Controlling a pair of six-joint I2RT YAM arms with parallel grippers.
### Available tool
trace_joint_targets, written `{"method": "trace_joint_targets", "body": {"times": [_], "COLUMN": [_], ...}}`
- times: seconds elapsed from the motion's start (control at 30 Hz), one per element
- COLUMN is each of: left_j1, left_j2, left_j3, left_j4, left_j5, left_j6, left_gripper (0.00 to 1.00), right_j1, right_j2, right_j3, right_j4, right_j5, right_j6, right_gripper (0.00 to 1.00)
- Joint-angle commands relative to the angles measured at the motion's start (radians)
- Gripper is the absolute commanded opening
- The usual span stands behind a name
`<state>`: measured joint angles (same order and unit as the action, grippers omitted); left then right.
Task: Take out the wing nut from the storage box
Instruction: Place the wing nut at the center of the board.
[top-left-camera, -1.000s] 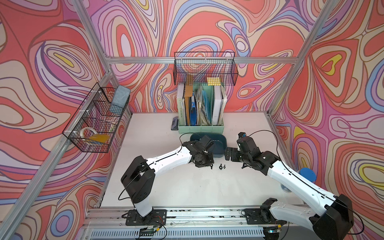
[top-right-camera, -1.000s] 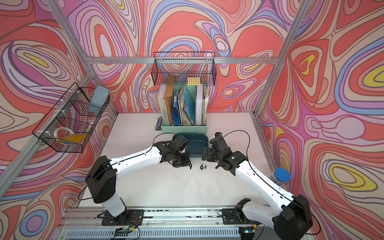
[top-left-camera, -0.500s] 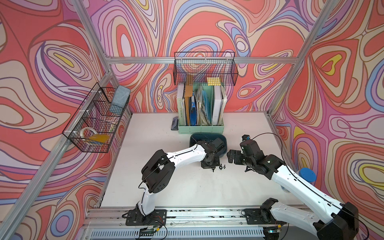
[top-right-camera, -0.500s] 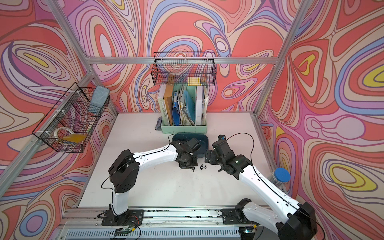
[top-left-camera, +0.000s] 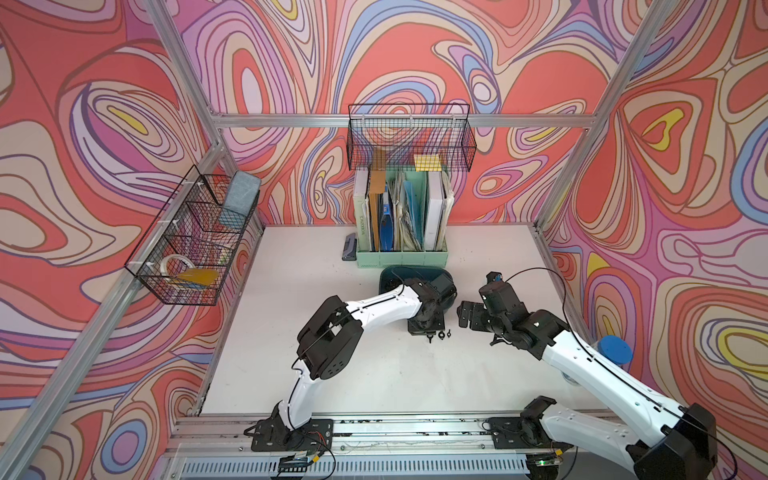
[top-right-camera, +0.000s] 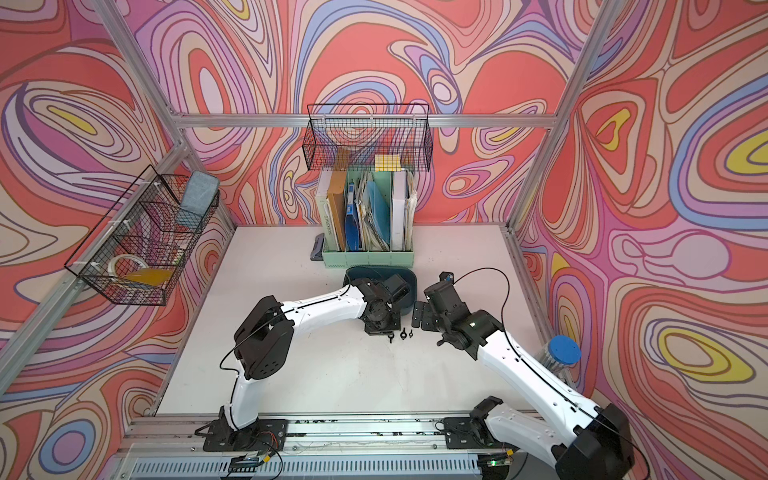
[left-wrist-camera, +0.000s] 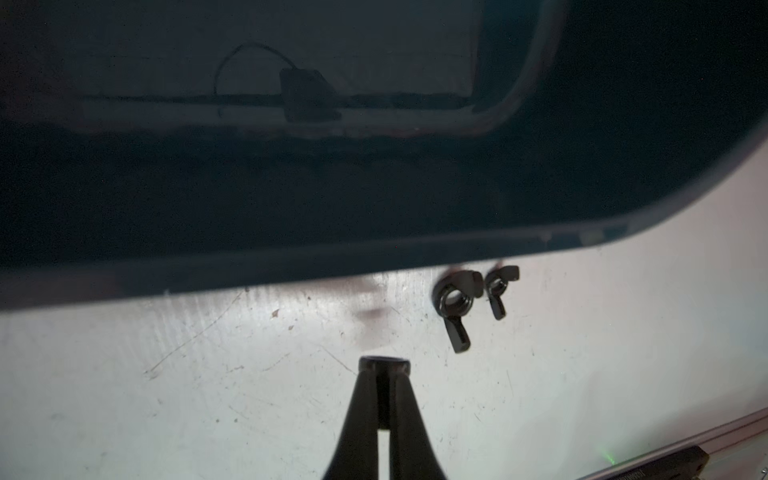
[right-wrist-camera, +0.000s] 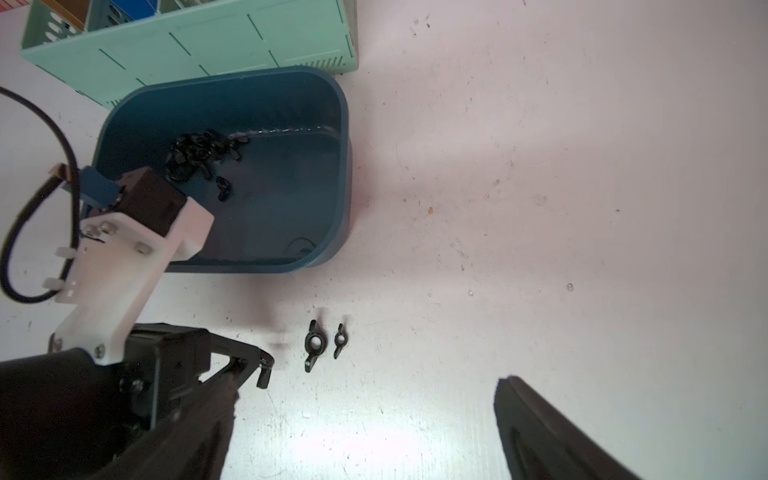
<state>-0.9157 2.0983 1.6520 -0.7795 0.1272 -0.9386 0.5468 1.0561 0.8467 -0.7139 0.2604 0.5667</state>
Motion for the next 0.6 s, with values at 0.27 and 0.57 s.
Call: {"method": "trace_joint_targets", "body": {"times": [0.27,0.57], "left_j1": [-0.004,-0.004], "left_j2": [0.058,0.087], "left_j3": [0.058,0.083], "left_j4": [-0.055,-0.061], "left_j5": [0.005,0.011], "left_j6": [0.021,0.026], "left_gripper": [0.0,0.0], "right_j1": [0.005,0.005], "right_j2": [-0.001,-0.014], "right_j3": [-0.013,-0.021], "right_j4": [-0.093,-0.114], "right_j5": [0.146,0.169], "right_j6": [0.09,0.112], "right_gripper": [0.98,0.98]}}
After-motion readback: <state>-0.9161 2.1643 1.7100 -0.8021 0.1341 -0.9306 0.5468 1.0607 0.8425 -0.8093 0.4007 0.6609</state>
